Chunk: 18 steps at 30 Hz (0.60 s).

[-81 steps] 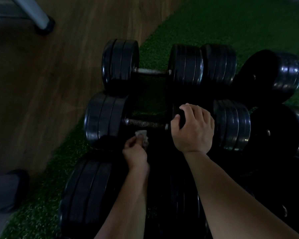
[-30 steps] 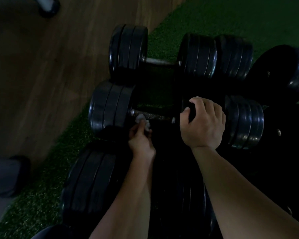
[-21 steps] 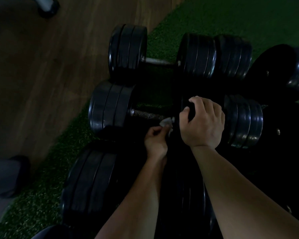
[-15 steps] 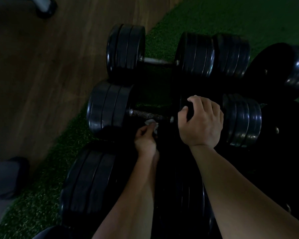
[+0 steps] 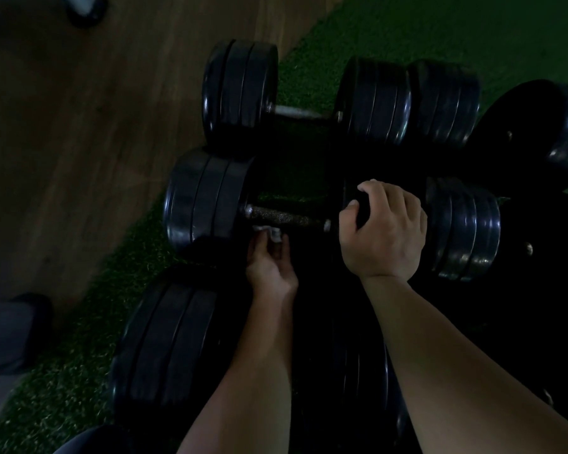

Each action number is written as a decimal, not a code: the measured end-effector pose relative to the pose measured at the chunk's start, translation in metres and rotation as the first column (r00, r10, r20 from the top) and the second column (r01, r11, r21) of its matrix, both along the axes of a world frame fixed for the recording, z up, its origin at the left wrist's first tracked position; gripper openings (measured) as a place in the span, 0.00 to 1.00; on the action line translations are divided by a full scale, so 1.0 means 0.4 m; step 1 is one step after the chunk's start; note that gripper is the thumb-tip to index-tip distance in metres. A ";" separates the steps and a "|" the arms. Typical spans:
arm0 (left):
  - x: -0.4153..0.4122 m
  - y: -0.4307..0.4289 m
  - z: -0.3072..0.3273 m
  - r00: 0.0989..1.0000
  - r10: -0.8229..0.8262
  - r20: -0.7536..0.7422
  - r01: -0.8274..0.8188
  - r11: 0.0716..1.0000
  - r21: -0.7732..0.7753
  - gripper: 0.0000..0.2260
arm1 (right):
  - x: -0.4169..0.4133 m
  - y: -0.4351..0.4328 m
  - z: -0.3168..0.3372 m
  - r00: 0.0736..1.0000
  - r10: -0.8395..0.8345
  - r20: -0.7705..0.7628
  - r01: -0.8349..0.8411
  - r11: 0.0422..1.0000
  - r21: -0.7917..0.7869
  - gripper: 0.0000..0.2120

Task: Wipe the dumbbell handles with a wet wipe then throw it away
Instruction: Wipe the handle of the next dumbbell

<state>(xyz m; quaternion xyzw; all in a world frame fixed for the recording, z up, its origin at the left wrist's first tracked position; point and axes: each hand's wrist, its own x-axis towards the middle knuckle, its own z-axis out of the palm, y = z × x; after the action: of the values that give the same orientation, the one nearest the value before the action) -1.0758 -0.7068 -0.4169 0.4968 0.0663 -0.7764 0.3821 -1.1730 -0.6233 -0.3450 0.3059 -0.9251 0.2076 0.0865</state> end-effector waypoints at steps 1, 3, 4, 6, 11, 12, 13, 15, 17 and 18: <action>-0.003 -0.005 0.000 0.999 0.032 -0.017 -0.032 0.999 0.018 0.06 | 0.000 0.000 0.000 1.000 0.001 0.001 -0.001 1.000 0.000 0.17; -0.008 -0.010 -0.001 0.997 0.065 -0.031 -0.065 0.998 0.025 0.06 | -0.001 -0.001 -0.001 1.000 0.001 -0.001 -0.001 1.000 0.000 0.17; -0.011 -0.007 -0.001 0.998 0.056 -0.025 -0.056 0.998 0.010 0.07 | -0.002 -0.001 -0.002 1.000 0.001 -0.005 -0.001 1.000 0.001 0.17; -0.016 0.009 -0.001 1.000 -0.002 0.020 0.002 0.999 -0.040 0.08 | -0.001 -0.001 -0.004 1.000 0.000 -0.011 0.000 1.000 -0.002 0.17; -0.018 0.069 0.018 0.926 -0.257 0.275 0.302 0.943 -0.137 0.06 | -0.001 0.000 -0.009 1.000 0.001 -0.018 -0.001 1.000 -0.003 0.16; -0.015 0.084 0.023 0.881 -0.325 0.344 0.401 0.899 -0.177 0.05 | -0.002 0.000 -0.009 1.000 0.002 -0.018 -0.002 1.000 -0.004 0.16; -0.010 0.098 0.031 0.825 -0.382 0.416 0.499 0.838 -0.220 0.03 | -0.002 0.000 -0.009 1.000 0.001 -0.020 -0.001 1.000 -0.005 0.16; 0.009 0.110 0.050 0.714 -0.424 0.557 0.647 0.705 -0.292 0.03 | 0.000 0.001 -0.008 1.000 -0.002 -0.024 0.001 1.000 -0.010 0.17; 0.029 0.088 0.078 0.615 -0.371 0.696 0.735 0.590 -0.334 0.03 | 0.001 0.000 -0.006 1.000 0.000 -0.023 0.000 1.000 -0.015 0.17; 0.038 0.068 0.096 0.576 -0.334 0.747 0.767 0.538 -0.350 0.04 | 0.001 -0.001 -0.006 1.000 0.000 -0.018 0.000 1.000 -0.014 0.17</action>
<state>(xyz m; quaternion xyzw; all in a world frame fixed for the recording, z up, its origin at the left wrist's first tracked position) -1.0604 -0.6795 -0.3784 0.5422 -0.4999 -0.6300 0.2433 -1.1726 -0.6235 -0.3473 0.3072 -0.9228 0.2112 0.0972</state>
